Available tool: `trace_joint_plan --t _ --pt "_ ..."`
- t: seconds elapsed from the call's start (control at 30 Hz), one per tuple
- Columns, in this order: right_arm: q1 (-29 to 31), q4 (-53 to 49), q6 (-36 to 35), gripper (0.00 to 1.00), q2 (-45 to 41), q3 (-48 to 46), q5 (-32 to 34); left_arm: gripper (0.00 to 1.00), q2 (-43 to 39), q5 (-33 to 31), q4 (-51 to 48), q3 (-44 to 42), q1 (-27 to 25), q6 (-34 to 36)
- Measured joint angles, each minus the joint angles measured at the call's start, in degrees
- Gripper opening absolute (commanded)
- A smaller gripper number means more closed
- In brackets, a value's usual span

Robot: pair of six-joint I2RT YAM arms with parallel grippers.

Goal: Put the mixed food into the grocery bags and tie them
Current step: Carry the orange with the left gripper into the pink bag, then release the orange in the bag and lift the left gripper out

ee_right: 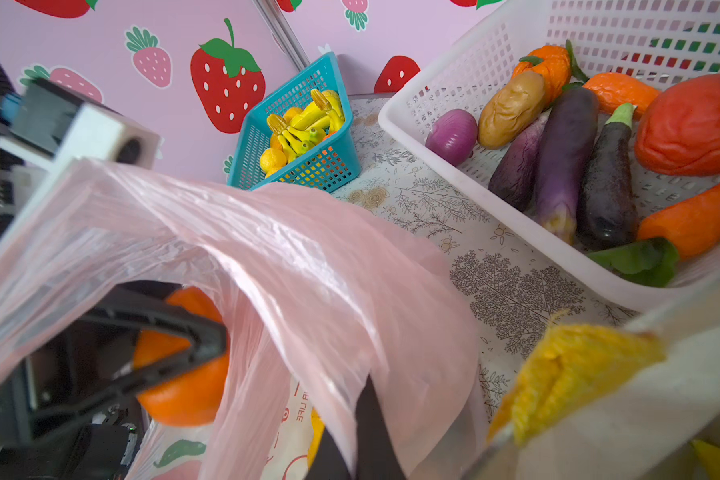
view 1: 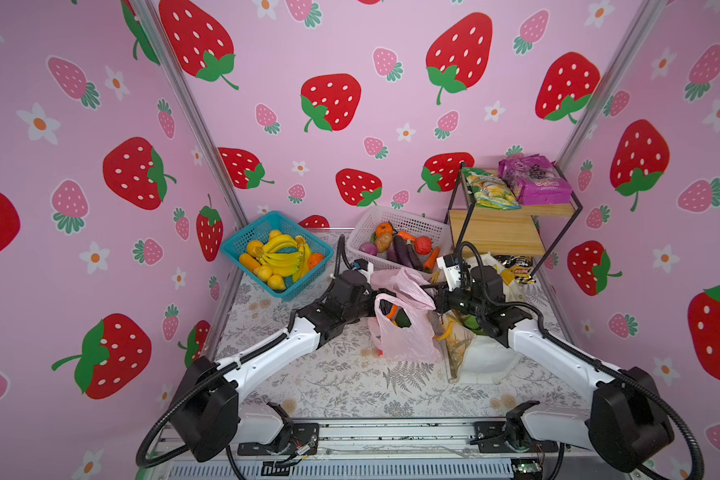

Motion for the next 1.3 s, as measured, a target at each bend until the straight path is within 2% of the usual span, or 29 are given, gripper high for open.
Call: trace_joint_plan --t 0.23,0.4,0.6,0.73,0.9,1.1,1.3 --pt "0.0 0.0 0.0 0.0 0.0 0.0 0.0 0.43 6.3 0.5 4.1 0.0 -4.2 -1.3" --pt "0.0 0.0 0.0 0.0 0.0 0.0 0.0 0.54 8.8 0.5 5.0 0.0 -5.2 -0.8" --pt "0.0 0.0 0.0 0.0 0.0 0.0 0.0 0.7 8.9 0.0 5.1 0.0 -5.6 0.5" --pt "0.0 0.0 0.0 0.0 0.0 0.0 0.0 0.76 8.5 -0.4 5.0 0.0 -5.6 1.2" --pt "0.0 0.0 0.0 0.0 0.0 0.0 0.2 0.8 6.8 -0.7 5.0 0.0 -5.6 2.0" --pt "0.0 0.0 0.0 0.0 0.0 0.0 0.2 0.79 3.1 -1.6 3.4 0.0 -5.6 3.5" --pt "0.0 0.0 0.0 0.0 0.0 0.0 0.4 0.77 -5.2 -4.3 0.5 -1.5 -5.6 7.1"
